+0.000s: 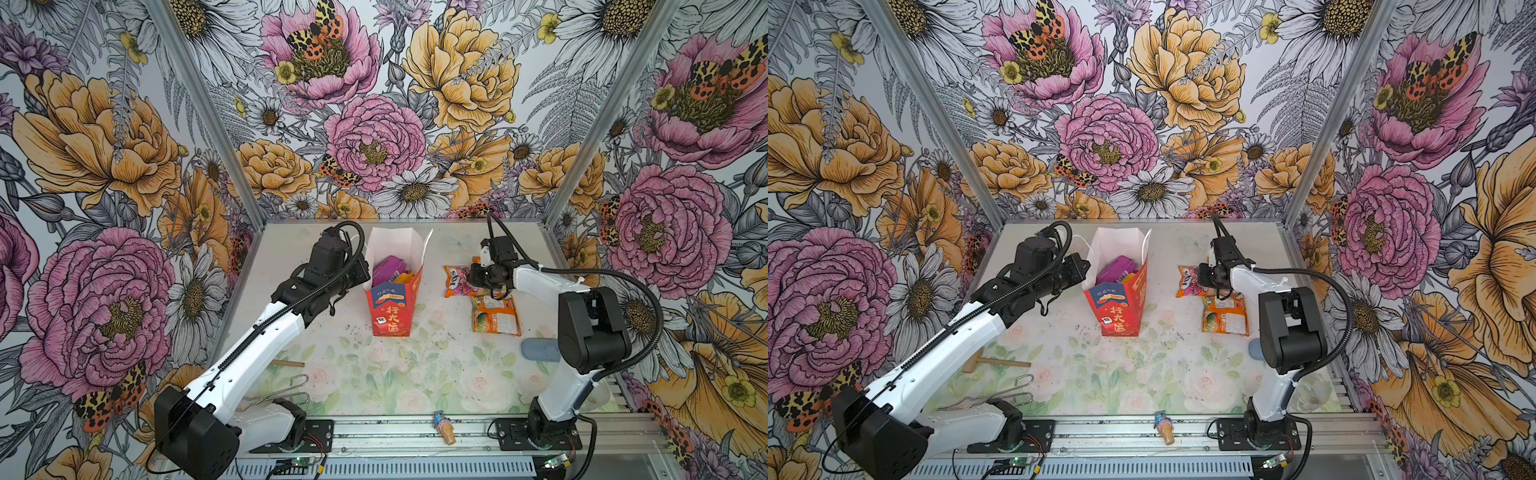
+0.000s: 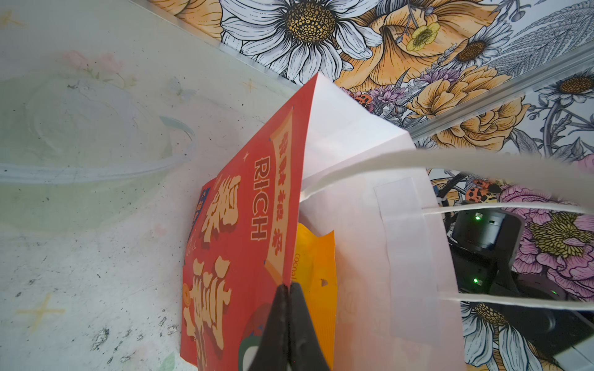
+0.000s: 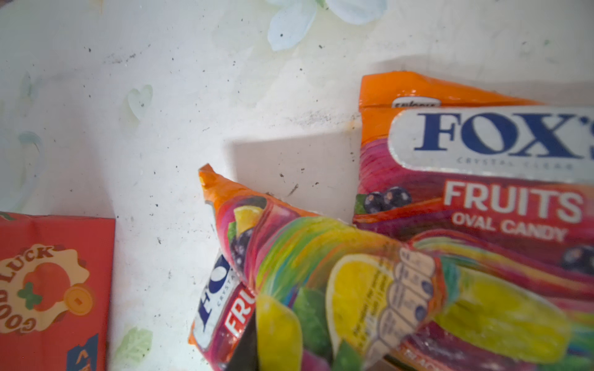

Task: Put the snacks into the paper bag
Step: 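Lower the right gripper onto a FOX'S Fruits candy bag and grasp it, then lift the FOX'S candy bag with the right gripper over the paper bag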

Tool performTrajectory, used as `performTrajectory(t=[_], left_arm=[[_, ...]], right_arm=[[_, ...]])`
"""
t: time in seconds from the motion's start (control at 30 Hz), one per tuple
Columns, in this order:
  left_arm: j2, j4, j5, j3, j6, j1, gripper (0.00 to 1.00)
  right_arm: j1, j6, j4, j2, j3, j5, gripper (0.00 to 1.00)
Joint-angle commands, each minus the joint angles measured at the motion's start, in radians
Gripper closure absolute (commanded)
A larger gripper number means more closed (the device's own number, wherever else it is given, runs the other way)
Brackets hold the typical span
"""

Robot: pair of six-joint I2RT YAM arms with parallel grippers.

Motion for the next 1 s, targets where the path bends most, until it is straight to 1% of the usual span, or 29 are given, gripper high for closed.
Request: performTrajectory(t=[0.0,0.07,0.1,0.37,0.63,0.77,0.97], left_arm=[[-0.014,-0.015,0.000,-0.008,0.006,0.010,1.00],[-0.014,-0.015,0.000,-0.008,0.006,0.010,1.00],[-0.014,-0.015,0.000,-0.008,0.006,0.011,1.00],[-0.019,-0.014,0.000,-0.013,0.005,0.010,1.00],[-0.023,-0.014,-0.002,-0.016,0.003,0.009,1.00],[-0.021,-0.014,-0.001,-0.015,0.003,0.010,1.00],[-0.019,-0.014,-0.003,-0.013,0.000,0.007,1.00]], right_arm=[[0.004,-0.015,0.036,-0.107,0.004,-0.027,0.90],[0.005,-0.017,0.039,-0.148,0.005,-0.046,0.99],[0.005,-0.019,0.042,-0.169,0.005,-0.055,1.00],[0.007,-0.016,0.051,-0.366,0.045,-0.067,1.00],[0.061,-0.025,0.050,-0.534,0.201,-0.048,1.00],[0.103,-0.042,0.040,-0.556,0.332,-0.047,1.00],[0.199,-0.103,-0.057,-0.466,0.606,-0.076,1.00]])
